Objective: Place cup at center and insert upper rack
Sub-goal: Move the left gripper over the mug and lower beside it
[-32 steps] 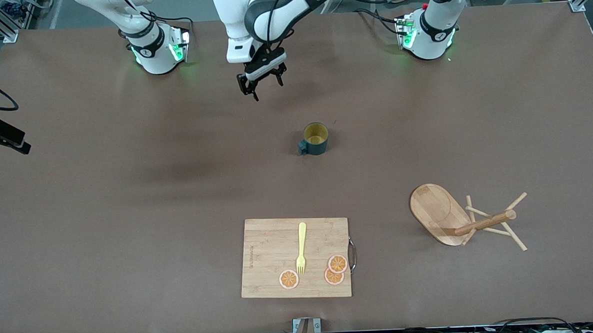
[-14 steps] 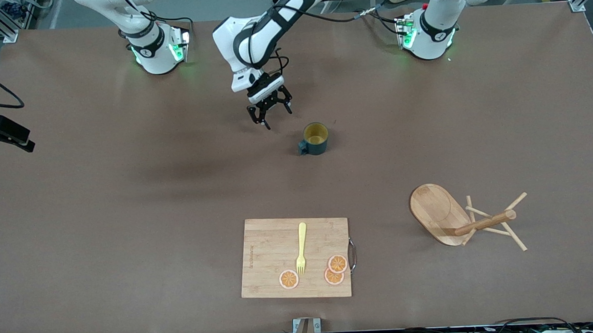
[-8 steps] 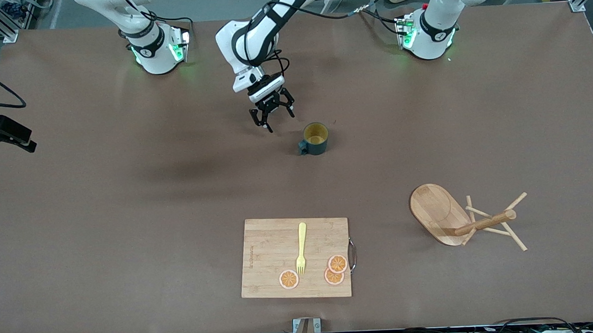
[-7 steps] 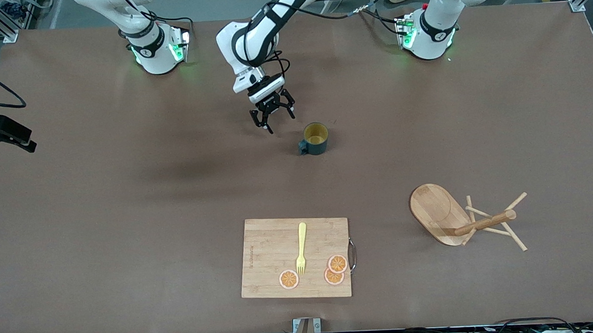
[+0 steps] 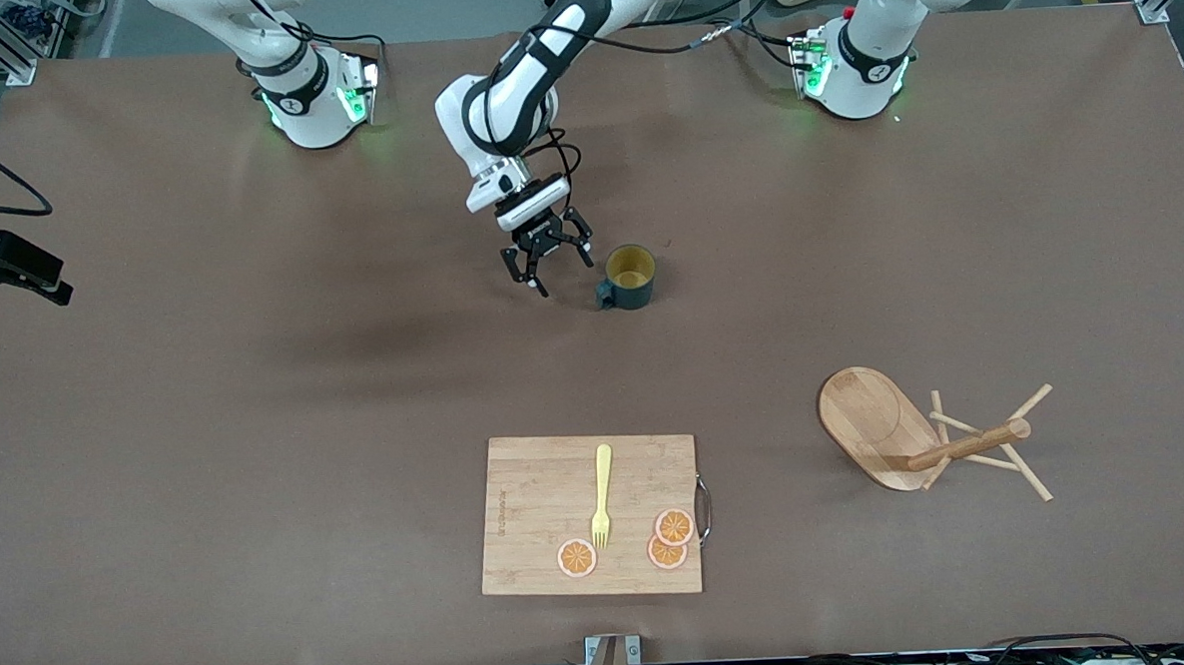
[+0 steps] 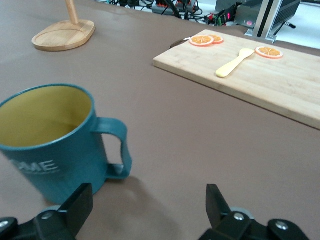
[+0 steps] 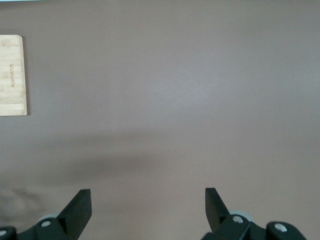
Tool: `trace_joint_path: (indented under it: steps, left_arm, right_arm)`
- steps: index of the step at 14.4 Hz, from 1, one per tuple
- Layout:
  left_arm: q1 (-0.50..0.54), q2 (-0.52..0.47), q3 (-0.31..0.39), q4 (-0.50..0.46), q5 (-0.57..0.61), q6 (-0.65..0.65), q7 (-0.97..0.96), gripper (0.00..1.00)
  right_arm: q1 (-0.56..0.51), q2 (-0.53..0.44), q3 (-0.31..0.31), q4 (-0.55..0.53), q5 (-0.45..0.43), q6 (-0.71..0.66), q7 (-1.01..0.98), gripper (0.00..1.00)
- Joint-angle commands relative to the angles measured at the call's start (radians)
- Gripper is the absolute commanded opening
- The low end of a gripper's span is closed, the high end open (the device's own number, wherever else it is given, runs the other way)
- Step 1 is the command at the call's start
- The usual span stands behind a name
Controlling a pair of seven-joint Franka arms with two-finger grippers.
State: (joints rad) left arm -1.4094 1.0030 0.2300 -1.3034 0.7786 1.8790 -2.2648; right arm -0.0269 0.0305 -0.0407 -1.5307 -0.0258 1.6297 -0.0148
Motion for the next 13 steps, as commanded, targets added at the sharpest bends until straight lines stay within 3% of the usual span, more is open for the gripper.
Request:
trace_joint_path:
  steps: [1,13]
  left_arm:
    - [-0.01,0.068,0.035,0.075,0.037,-0.021,-0.005,1.0]
    - [-0.017,0.115,0.035,0.076,0.088,-0.023,-0.002,0.98]
  right_arm:
    - [0.007,-0.027,-0.004,-0.026,-0.022,0.009,-0.008,1.0]
    - [0.007,-0.026,-0.004,-0.023,-0.02,0.013,-0.008,1.0]
